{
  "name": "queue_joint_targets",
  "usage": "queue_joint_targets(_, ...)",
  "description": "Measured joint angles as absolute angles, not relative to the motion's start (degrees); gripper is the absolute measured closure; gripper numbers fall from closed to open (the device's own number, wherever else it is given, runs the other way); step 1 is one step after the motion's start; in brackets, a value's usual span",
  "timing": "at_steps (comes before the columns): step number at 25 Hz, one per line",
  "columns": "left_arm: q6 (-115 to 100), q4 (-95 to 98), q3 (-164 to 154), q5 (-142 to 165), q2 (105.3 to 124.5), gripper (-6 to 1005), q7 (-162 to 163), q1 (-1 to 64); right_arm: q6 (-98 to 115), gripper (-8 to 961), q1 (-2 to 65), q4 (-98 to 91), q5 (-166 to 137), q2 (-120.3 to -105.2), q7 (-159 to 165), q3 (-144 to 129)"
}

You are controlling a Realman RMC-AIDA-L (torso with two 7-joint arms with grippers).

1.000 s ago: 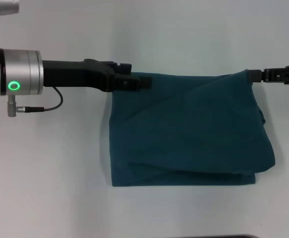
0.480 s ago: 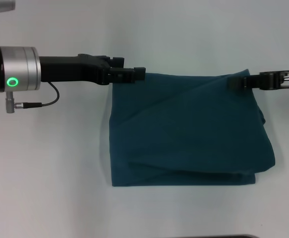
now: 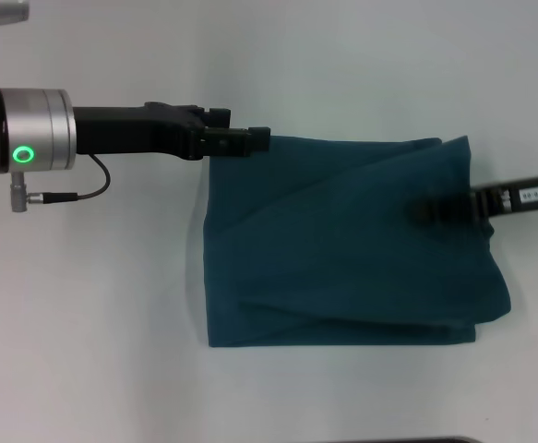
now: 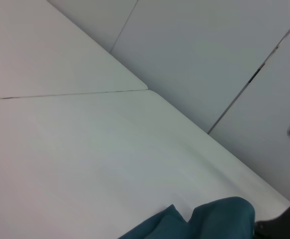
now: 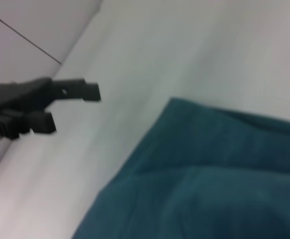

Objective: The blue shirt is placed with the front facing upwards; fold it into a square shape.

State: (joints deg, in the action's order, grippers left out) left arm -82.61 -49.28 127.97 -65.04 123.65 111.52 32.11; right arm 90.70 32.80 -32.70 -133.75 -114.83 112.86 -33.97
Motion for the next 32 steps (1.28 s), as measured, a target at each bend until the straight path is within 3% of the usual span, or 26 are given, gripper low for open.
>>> queue_joint_targets(8,-82.61,-49.21,128.10,-65.04,123.65,112,111.53,31.98,91.60,925,29.52,-32.93,-137.59,-114.14,116.44,-34.01)
queue_joint_targets(22,-82.92,-49.22,127.99,-65.04,123.65,112,111.59,31.88,101.85,915,26.15,-34.20,-137.08,-111.29,112.39,-25.67)
queue_joint_targets(32,-82.53,-49.05,128.24,-65.04,123.61,111,112.05,31.98,103.02,908,28.16,-36.35,-132.65,-111.00,110.08,-23.62)
